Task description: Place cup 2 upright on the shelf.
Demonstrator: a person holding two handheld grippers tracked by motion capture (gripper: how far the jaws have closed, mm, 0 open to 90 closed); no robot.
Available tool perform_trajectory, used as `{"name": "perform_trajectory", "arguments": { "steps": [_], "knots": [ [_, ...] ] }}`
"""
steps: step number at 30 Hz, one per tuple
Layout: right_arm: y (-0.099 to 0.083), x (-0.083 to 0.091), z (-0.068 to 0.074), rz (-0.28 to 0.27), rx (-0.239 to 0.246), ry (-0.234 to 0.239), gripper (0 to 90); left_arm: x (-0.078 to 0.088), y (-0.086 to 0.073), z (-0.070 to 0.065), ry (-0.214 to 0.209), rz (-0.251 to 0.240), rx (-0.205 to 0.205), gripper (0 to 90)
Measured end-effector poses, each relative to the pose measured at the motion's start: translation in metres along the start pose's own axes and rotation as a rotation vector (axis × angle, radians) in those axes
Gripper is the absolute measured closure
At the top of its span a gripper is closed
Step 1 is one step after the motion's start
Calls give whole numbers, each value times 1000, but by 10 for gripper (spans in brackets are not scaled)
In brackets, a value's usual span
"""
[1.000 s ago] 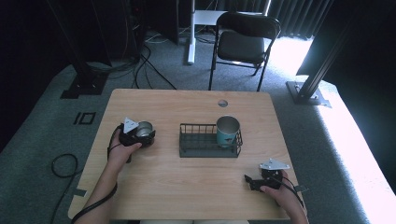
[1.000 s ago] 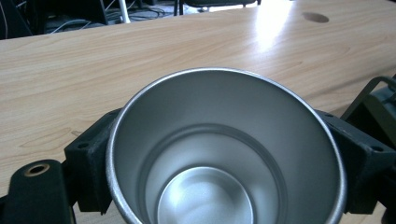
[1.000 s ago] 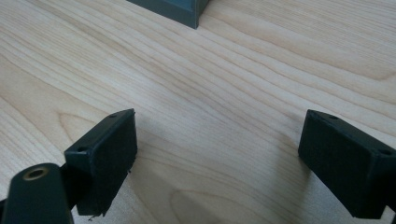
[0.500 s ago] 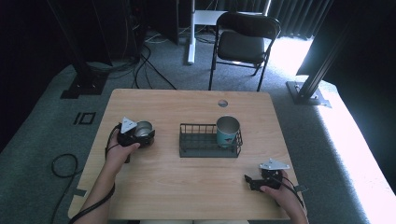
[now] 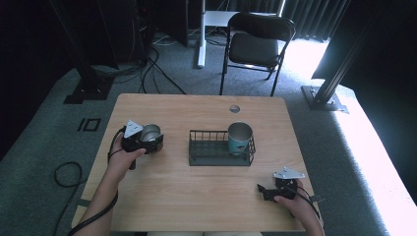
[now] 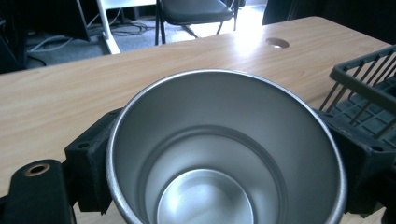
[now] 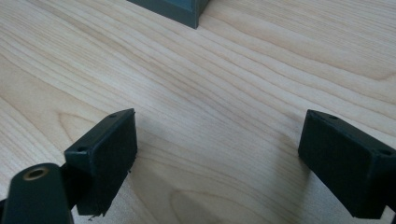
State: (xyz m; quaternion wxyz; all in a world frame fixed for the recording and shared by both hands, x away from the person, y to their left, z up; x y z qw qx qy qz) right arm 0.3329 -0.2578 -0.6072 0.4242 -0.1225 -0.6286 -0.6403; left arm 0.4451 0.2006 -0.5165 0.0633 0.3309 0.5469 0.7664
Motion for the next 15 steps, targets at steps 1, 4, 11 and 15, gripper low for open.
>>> {"name": "perform_trajectory", "arguments": {
  "steps": [1,4,11,15],
  "knots": [
    [0,0,0,0,0,0,112,1,2,-1,-9,0,-10,141],
    [0,0,0,0,-1,0,112,2,7,-4,-17,-4,-22,141],
    [0,0,0,0,-1,0,112,8,23,-13,-49,-10,-66,141],
    [0,0,0,0,-1,0,112,9,29,-16,-62,-14,-78,141]
  ]
}}
Point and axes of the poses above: each handheld gripper's, and its own axes: x roughly backward along the jaws, y roughly out of its top, z roughly to its left, the point moved 7 cm from there along -x, roughly forward along the jaws, and after that the axes turned 14 degrees about -x, right-handed, at the moved point
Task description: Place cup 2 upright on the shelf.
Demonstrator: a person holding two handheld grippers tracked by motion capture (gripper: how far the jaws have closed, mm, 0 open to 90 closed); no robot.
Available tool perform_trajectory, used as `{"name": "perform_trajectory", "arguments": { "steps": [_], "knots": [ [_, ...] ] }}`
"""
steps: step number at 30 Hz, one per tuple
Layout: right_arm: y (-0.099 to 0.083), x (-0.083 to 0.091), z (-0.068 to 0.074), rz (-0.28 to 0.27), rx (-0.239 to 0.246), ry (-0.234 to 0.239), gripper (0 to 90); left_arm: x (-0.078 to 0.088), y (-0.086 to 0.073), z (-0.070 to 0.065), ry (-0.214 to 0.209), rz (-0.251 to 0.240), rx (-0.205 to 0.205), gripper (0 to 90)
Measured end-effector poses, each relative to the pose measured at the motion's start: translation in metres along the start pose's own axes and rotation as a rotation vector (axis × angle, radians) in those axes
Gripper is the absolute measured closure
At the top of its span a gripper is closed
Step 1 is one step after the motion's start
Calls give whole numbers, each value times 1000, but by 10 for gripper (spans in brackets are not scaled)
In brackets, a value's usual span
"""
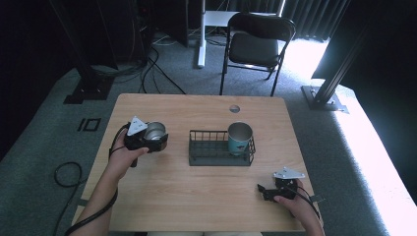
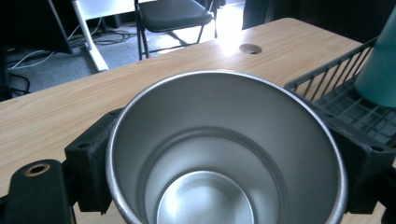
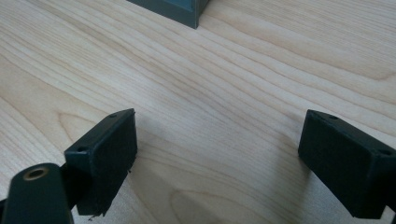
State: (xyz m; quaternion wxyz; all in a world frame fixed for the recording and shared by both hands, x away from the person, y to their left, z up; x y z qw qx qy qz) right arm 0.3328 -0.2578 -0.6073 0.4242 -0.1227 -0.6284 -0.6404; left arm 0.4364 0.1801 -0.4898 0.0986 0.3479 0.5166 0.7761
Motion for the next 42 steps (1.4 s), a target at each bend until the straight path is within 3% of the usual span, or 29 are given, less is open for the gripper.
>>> {"name": "perform_trajectory", "arguments": {
  "steps": [18,42],
  "knots": [
    [0,0,0,0,0,0,113,0,42,-22,-95,-56,-37,140],
    [0,0,0,-1,0,0,113,-27,89,-58,-193,-124,-92,140]
  ]
}}
Point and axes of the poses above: each handheld gripper's, and its own axes: x roughly backward along the jaws, y roughly out of its top, z roughly to its left, the point moved 7 cm from there along -x, roughly forward along the jaws, and after that the axes turned 14 degrees about -x, right-handed, at the moved point
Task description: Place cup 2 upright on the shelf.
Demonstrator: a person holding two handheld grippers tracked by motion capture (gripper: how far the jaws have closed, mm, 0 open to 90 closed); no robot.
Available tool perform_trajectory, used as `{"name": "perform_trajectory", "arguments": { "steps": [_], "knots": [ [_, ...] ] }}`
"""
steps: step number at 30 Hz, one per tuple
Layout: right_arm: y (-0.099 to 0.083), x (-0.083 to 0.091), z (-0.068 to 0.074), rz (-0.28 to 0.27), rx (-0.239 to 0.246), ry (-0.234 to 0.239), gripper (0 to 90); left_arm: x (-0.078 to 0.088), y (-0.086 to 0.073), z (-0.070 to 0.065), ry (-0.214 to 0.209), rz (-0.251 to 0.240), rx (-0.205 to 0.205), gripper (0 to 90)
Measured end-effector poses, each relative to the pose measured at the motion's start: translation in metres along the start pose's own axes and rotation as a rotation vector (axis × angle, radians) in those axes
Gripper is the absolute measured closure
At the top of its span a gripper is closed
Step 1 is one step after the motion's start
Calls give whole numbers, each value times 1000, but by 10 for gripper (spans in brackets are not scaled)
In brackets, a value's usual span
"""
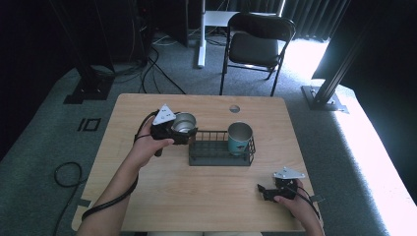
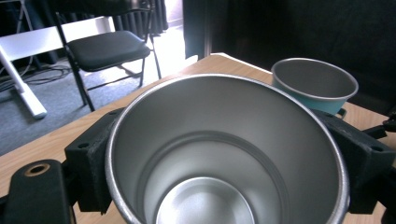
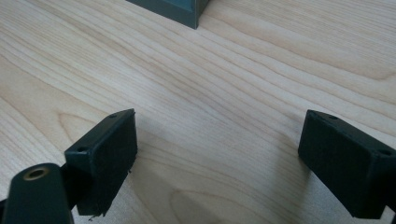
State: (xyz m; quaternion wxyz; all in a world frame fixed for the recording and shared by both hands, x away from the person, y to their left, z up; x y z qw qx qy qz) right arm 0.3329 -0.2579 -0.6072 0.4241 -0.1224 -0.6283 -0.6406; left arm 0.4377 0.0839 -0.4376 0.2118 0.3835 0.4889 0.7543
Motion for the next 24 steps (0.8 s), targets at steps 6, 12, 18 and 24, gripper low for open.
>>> {"name": "perform_trajectory", "arguments": {
  "steps": [6,12,18,24],
  "knots": [
    [0,0,0,0,0,0,113,-13,6,-9,-33,-10,4,140],
    [0,0,0,0,-2,0,113,-26,9,-17,-54,-10,-7,140],
    [0,0,0,0,-3,2,113,-35,8,-22,-74,-12,-2,140],
    [0,0,0,0,-4,3,113,-46,5,-29,-91,-8,0,140]
  ]
}}
Point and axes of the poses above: each handheld gripper's, and its own axes: x roughly backward along the jaws, y roughly out of its top, z roughly to its left, the point moved 7 cm from there along -x, roughly forward along the jaws, and after that the axes turned 14 degrees about -x, right-handed, at the moved point
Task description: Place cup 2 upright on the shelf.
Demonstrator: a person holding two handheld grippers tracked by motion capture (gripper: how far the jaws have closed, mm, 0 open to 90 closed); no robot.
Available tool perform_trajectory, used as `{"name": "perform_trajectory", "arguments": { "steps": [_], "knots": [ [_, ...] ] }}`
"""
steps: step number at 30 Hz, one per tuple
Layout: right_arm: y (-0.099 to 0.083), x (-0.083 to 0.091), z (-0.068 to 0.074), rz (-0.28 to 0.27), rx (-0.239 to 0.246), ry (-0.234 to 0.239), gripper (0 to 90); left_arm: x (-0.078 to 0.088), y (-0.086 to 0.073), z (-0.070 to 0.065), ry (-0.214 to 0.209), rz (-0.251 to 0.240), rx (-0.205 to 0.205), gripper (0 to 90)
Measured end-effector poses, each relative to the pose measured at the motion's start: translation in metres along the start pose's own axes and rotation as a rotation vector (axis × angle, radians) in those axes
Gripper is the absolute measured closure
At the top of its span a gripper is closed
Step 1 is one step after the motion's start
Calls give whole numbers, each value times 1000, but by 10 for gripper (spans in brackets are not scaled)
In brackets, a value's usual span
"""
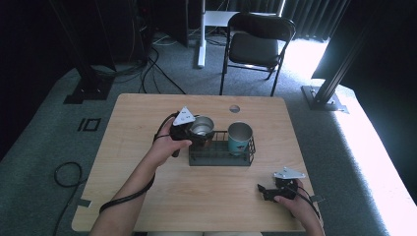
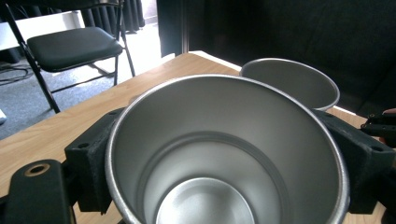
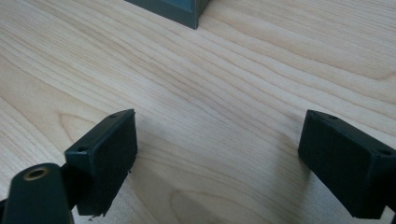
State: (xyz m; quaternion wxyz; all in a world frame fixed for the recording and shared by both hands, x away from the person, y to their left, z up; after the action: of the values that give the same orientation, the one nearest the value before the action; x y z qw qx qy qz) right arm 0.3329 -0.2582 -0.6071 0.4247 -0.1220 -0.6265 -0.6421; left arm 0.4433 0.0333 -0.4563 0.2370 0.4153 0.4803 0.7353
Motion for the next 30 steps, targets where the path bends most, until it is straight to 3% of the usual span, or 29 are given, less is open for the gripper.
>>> {"name": "perform_trajectory", "arguments": {
  "steps": [15,30],
  "knots": [
    [0,0,0,-1,-3,4,113,-23,-19,-5,-17,20,17,140],
    [0,0,-1,-4,-14,6,114,-36,-35,-12,-33,50,4,140]
  ]
}}
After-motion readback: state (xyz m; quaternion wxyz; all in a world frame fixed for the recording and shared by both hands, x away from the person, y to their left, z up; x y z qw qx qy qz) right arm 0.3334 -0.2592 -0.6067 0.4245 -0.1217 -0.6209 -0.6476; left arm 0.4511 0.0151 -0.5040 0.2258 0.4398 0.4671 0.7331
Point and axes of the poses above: each handheld gripper's, and its own axes: x roughly backward along the jaws, y roughly out of its top, z roughly to its left, the point moved 7 cm from there along -x, roughly forward along the jaws, and after that the axes turned 14 degrees about -x, right-handed, at the moved point
